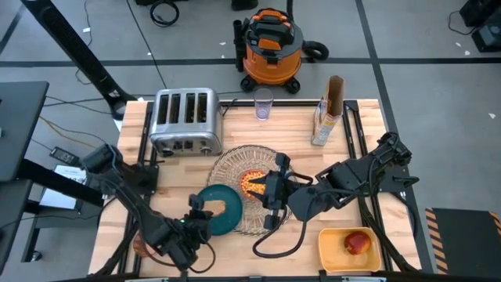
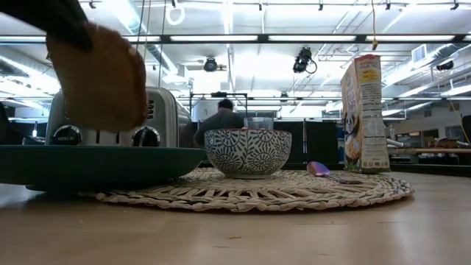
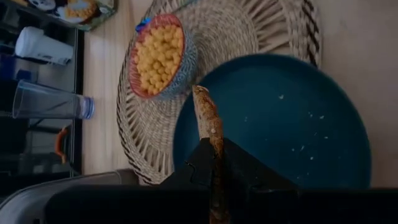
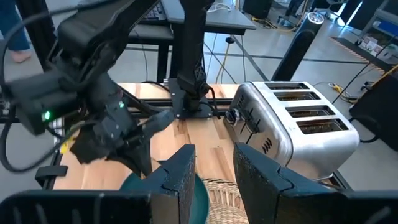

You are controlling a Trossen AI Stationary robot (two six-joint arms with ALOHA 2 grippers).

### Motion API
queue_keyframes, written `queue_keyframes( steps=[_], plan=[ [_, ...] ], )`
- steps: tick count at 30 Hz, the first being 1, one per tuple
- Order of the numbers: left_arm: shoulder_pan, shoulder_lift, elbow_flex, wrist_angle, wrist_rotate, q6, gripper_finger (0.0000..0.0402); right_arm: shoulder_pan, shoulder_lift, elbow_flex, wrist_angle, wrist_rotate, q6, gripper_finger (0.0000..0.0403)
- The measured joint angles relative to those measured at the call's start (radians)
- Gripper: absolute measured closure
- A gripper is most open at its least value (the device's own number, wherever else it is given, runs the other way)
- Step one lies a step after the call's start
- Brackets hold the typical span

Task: Arrange a breakfast setting
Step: Put the bread on the blue plate

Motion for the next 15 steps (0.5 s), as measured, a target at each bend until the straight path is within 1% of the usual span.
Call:
queue_keyframes(
  steps=[5, 11, 15],
  plan=[
    [0.003, 0.055, 0.0, 0.007, 0.0, -0.003, 0.0377, -0.001, 0.0, 0.0, -0.001, 0.0, 0.023, 0.0285],
    [0.013, 0.082, 0.001, 0.049, 0.0, -0.01, 0.0377, 0.001, 0.0, 0.0, -0.001, 0.0, 0.024, 0.0285],
    [0.04, 0.102, 0.001, 0.054, -0.001, -0.029, 0.0377, 0.002, 0.0, 0.0, -0.001, -0.034, 0.023, 0.0285]
  ],
)
